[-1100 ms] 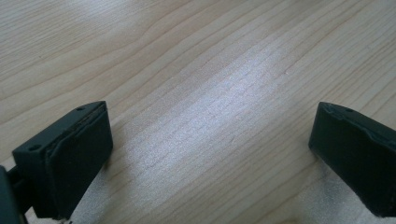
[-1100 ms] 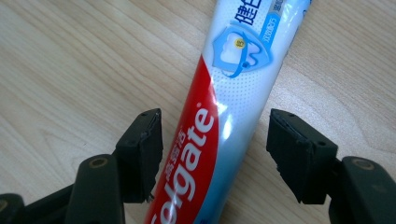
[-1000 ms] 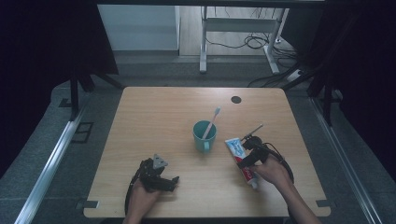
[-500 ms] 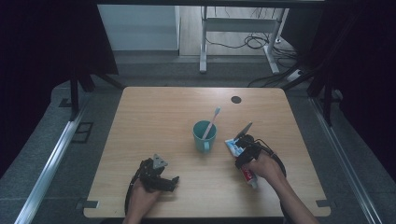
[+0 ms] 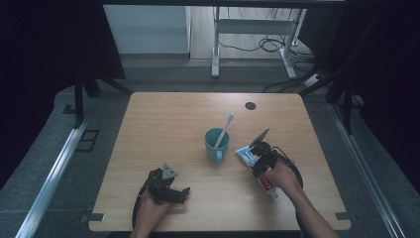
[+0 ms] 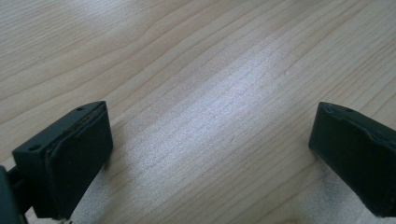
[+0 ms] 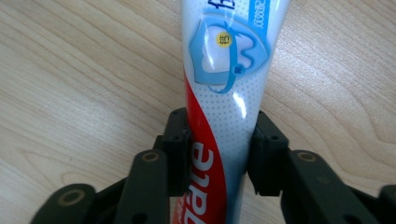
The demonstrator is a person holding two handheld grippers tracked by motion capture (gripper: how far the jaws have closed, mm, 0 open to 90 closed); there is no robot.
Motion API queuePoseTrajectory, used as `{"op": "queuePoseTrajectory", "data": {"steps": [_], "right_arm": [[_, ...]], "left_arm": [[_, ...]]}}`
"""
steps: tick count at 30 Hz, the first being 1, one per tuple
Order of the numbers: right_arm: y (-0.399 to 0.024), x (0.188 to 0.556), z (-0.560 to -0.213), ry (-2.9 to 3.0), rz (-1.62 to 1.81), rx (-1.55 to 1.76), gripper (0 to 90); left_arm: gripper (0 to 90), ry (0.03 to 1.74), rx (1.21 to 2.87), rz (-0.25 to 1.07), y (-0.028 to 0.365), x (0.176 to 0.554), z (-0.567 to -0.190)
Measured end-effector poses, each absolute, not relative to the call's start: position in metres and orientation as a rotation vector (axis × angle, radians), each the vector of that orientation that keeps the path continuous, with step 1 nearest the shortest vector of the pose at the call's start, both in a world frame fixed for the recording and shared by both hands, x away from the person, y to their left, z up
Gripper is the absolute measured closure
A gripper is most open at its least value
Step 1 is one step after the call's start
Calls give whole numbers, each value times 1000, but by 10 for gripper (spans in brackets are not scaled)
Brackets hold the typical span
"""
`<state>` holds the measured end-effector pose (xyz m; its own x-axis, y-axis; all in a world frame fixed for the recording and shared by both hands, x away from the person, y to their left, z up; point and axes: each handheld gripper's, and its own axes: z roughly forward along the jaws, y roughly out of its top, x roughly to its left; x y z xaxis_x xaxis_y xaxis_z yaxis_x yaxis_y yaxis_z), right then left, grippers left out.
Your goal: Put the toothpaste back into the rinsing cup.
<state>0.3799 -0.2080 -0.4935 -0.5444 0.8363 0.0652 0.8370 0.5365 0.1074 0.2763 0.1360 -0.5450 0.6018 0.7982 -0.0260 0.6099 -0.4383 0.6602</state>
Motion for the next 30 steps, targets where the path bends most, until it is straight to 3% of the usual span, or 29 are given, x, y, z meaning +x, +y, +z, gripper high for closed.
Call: {"op": "queuePoseTrajectory", "data": {"steps": [8,30], "right_arm": [[-216,378,-491,-2741,-277,-1500,706],[-224,367,-470,-2836,-441,-1434,709]], "left_arm": [[0,1107,2194,385,136,276,-545],[0,1107,2194,385,136,276,-545]]}}
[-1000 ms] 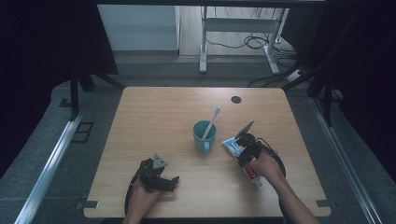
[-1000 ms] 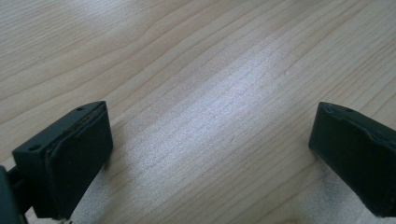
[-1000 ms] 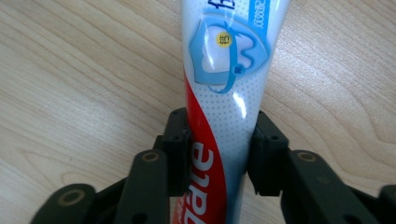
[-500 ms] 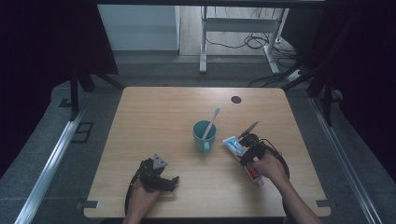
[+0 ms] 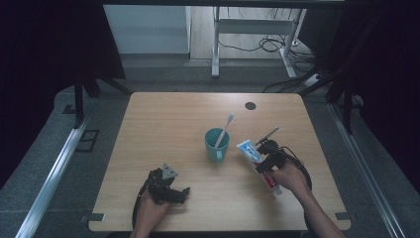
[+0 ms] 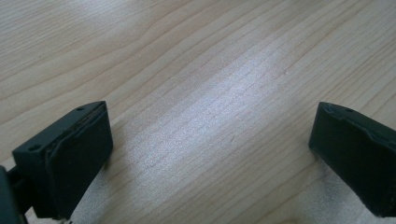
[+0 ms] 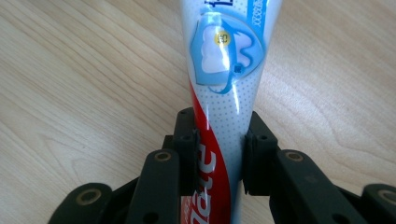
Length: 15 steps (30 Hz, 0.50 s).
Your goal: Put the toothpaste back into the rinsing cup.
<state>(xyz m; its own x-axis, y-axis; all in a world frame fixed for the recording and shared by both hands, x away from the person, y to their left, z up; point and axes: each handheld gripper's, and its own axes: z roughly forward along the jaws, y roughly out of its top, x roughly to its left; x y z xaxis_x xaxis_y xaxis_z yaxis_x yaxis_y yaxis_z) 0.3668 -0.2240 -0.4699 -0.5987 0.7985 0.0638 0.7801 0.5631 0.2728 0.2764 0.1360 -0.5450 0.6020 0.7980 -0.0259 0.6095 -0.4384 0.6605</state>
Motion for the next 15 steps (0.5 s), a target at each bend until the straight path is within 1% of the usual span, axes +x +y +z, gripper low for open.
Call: {"op": "queuePoseTrajectory", "data": {"steps": [15], "right_arm": [[-230,358,-460,2667,622,1289,711]], "left_arm": [[0,1107,2194,384,136,276,-545]]}}
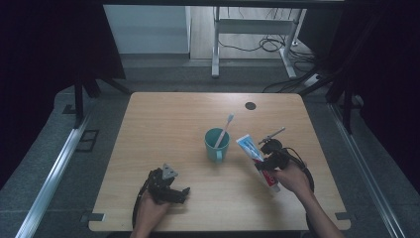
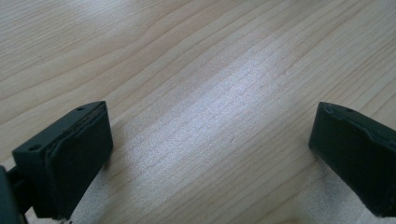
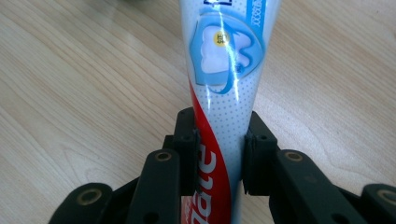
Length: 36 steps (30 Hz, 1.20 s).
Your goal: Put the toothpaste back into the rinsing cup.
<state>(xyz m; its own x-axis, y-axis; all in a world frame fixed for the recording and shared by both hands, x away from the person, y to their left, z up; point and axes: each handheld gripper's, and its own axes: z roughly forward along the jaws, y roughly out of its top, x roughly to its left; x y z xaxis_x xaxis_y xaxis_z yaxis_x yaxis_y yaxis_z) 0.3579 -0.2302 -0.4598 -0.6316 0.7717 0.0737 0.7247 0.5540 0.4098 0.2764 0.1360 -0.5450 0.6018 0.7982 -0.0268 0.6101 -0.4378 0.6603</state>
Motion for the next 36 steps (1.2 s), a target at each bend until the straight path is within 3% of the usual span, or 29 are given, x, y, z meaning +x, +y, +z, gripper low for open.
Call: {"op": "queuePoseTrajectory", "data": {"steps": [36], "right_arm": [[-225,348,-424,2529,989,1094,716]], "left_arm": [[0,1105,2192,385,136,277,-545]]}}
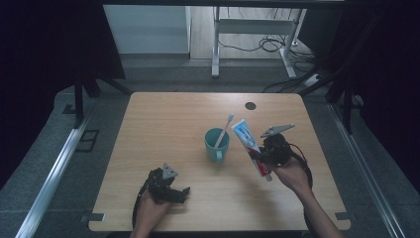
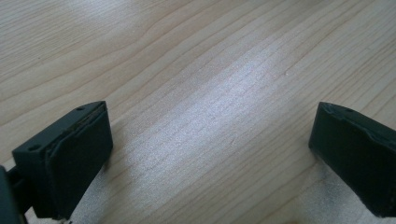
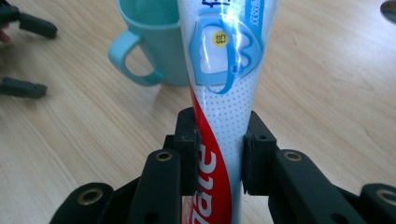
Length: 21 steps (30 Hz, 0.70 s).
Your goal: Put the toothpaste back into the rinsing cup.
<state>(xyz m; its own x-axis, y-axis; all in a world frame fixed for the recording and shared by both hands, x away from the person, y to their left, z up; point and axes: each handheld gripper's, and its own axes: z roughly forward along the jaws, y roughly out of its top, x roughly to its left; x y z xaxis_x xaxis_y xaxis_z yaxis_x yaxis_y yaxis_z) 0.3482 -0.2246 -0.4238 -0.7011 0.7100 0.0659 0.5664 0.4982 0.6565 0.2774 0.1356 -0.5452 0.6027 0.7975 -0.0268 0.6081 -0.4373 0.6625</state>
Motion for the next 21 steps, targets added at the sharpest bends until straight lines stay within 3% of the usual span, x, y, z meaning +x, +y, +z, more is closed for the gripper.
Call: {"op": "queuePoseTrajectory", "data": {"steps": [21], "right_arm": [[-211,359,-407,2469,1125,1044,716]], "left_arm": [[0,1102,2194,384,136,278,-545]]}}
